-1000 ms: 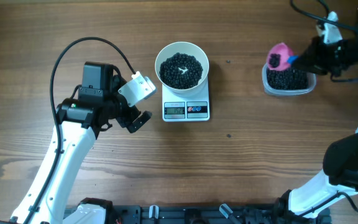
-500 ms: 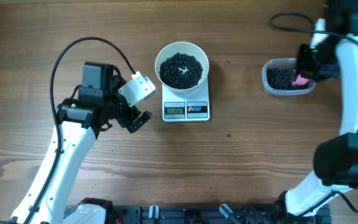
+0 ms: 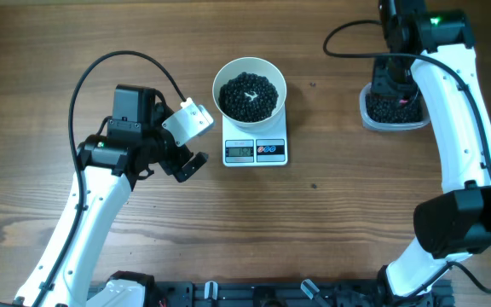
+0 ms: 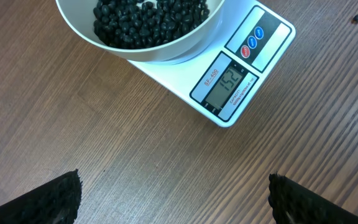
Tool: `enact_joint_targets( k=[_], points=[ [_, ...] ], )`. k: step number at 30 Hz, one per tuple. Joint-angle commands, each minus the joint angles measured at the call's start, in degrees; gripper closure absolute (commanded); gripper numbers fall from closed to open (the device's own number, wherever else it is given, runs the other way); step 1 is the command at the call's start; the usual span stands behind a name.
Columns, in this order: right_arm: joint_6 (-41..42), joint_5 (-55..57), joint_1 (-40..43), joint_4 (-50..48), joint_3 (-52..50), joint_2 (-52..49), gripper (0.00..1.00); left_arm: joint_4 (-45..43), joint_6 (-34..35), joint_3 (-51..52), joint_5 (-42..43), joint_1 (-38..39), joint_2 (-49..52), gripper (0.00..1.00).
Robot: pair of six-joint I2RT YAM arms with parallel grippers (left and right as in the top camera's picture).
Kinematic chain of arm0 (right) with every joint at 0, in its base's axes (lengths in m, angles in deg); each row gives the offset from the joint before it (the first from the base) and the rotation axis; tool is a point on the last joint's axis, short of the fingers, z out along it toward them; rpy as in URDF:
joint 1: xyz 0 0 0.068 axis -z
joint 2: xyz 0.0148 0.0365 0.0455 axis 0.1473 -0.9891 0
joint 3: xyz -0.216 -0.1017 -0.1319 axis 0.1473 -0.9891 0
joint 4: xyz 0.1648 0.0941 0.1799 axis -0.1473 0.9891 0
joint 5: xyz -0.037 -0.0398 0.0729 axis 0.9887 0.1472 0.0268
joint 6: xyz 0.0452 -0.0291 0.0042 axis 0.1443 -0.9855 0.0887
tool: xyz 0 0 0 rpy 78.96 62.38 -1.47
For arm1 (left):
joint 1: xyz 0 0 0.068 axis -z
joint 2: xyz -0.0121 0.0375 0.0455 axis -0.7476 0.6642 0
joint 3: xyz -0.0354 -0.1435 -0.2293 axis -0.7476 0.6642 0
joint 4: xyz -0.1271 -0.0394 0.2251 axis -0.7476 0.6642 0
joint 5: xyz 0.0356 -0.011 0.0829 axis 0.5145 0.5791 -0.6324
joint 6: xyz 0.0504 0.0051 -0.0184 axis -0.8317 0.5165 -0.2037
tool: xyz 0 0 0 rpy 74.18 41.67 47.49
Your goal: Scoop item into bowl and weigh 150g on scale
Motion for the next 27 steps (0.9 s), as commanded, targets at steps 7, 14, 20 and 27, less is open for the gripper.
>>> enact_joint_targets(
  k=[7, 14, 20, 27],
  points=[
    [-3.96, -35.74, -6.45, -21.46, 4.13, -0.74, 0.96, -0.11, -0.92, 0.48, 1.09, -0.26, 0.07, 0.00],
    [-2.12, -35.69, -15.02, -29.92, 4.11, -3.91, 0.96, -0.11, -0.92, 0.48, 1.09, -0.26, 0.07, 0.00],
    [-4.98, -33.09, -19.10, -27.45, 4.11, -8.37, 0.96, -0.11, -0.92, 0.48, 1.09, -0.26, 0.07, 0.00],
    [-8.39, -22.62, -23.10, -22.58, 4.07, -11.37, 0.96, -0.11, -0.92, 0.48, 1.09, -0.26, 0.07, 0.00]
  ],
)
